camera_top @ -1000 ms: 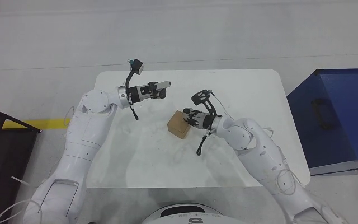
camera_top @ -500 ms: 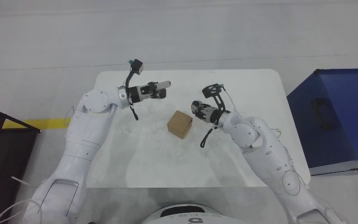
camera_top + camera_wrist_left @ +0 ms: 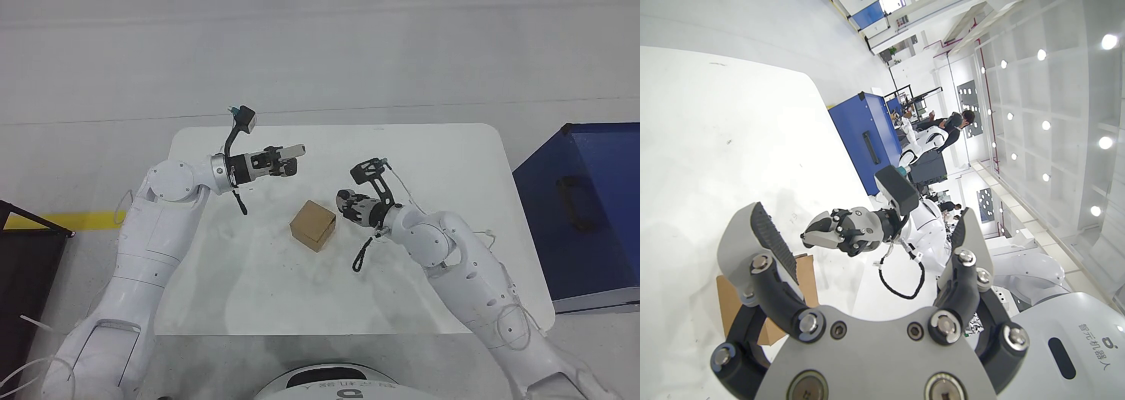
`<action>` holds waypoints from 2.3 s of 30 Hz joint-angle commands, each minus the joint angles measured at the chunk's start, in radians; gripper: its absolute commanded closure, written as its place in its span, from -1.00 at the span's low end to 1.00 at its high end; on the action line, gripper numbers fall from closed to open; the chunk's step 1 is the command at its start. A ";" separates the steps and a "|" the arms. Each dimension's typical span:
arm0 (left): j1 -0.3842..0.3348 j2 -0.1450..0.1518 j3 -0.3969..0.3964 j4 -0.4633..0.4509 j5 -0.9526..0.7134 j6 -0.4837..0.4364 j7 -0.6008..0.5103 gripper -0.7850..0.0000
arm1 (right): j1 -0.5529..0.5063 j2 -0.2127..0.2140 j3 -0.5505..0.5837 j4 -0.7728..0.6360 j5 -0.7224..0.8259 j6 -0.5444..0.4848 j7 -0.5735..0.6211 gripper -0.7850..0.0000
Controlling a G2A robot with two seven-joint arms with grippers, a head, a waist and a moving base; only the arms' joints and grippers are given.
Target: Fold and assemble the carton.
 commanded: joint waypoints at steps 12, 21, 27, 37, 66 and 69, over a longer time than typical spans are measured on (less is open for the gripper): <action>0.231 0.073 -0.129 -0.218 -0.135 0.403 -0.422 -1.00 | -0.177 0.035 0.152 -0.152 -0.024 -0.109 -0.099 1.00; 0.284 0.105 -0.043 -0.202 -0.116 0.633 -0.415 -1.00 | -0.203 0.040 0.172 -0.158 -0.034 -0.137 -0.128 1.00; 0.152 0.064 0.117 -0.090 -0.080 0.590 -0.266 -1.00 | -0.237 0.044 0.191 -0.174 -0.039 -0.128 -0.164 1.00; -0.110 -0.029 0.362 0.085 -0.038 0.571 -0.170 -1.00 | -0.325 0.051 0.258 -0.231 -0.051 -0.088 -0.238 1.00; -0.051 0.065 -0.088 -0.125 -0.144 -0.112 -0.122 -1.00 | -0.406 0.052 0.414 -0.357 0.076 0.033 -0.342 -0.50; -0.051 0.065 -0.088 -0.125 -0.144 -0.112 -0.122 -1.00 | -0.406 0.052 0.414 -0.357 0.076 0.033 -0.342 -0.80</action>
